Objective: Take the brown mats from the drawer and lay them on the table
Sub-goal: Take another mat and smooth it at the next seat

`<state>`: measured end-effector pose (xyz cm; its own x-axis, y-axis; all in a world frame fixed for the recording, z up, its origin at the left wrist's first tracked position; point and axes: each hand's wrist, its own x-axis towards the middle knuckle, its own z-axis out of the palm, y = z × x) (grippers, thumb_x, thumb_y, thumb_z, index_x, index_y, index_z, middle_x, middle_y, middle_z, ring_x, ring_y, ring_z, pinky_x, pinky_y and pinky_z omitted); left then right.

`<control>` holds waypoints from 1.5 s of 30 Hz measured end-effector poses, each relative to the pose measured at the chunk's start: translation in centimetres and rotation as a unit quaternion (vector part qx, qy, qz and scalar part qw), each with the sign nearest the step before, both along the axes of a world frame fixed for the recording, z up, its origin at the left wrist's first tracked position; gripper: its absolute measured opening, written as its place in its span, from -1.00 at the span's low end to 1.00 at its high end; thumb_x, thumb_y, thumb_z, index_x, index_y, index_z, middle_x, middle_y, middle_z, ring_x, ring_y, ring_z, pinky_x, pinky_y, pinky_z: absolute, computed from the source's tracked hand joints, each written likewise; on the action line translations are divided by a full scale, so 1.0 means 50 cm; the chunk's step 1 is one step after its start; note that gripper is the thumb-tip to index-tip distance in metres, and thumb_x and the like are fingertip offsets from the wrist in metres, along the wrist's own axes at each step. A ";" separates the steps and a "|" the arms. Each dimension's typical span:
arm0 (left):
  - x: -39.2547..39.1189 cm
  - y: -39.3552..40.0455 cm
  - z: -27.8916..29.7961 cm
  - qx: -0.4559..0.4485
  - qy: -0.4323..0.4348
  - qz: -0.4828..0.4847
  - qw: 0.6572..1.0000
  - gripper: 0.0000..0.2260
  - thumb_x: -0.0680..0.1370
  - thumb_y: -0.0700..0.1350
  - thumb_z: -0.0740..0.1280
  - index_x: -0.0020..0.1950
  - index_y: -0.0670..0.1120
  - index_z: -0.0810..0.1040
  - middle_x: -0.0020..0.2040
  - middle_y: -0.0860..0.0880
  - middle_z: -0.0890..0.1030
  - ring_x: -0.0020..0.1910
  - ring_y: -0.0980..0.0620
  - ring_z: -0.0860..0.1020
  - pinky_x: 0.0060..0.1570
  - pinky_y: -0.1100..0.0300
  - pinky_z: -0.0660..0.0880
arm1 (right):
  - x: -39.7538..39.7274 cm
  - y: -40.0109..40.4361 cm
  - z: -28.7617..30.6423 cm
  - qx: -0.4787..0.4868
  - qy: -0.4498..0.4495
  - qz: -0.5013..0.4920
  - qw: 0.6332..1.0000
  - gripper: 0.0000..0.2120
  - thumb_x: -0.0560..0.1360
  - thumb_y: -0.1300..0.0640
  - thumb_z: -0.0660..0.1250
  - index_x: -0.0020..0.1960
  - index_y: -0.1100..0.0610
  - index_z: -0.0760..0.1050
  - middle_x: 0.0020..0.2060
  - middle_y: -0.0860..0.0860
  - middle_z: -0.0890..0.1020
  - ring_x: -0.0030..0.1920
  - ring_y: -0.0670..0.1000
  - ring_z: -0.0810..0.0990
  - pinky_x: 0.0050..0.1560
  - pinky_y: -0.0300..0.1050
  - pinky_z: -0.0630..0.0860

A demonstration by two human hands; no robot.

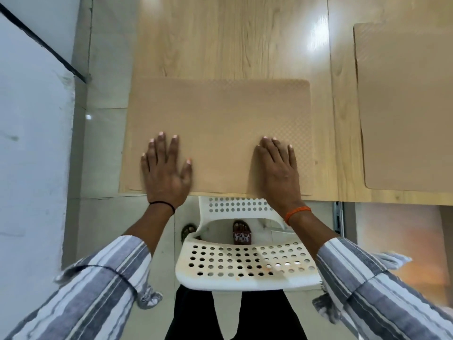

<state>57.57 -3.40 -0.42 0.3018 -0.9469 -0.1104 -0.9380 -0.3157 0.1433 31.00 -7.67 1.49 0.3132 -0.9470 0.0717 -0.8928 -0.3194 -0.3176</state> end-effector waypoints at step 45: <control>0.139 0.050 0.012 0.012 0.052 -0.046 0.998 -0.40 0.63 0.17 -0.05 0.61 -0.07 -0.03 0.62 -0.06 -0.06 0.59 -0.07 -0.09 0.54 -0.09 -0.04 | 0.252 0.020 -0.035 0.030 0.058 -0.035 0.997 -0.41 0.62 0.00 0.07 0.61 0.04 0.04 0.61 0.03 0.04 0.61 0.05 -0.02 0.57 0.16 -0.02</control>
<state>64.52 -0.92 0.19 0.2000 -0.9666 -0.1602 -0.9436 -0.2341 0.2343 43.59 -6.67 -0.25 0.2490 -0.9683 -0.0185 -0.9442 -0.2384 -0.2271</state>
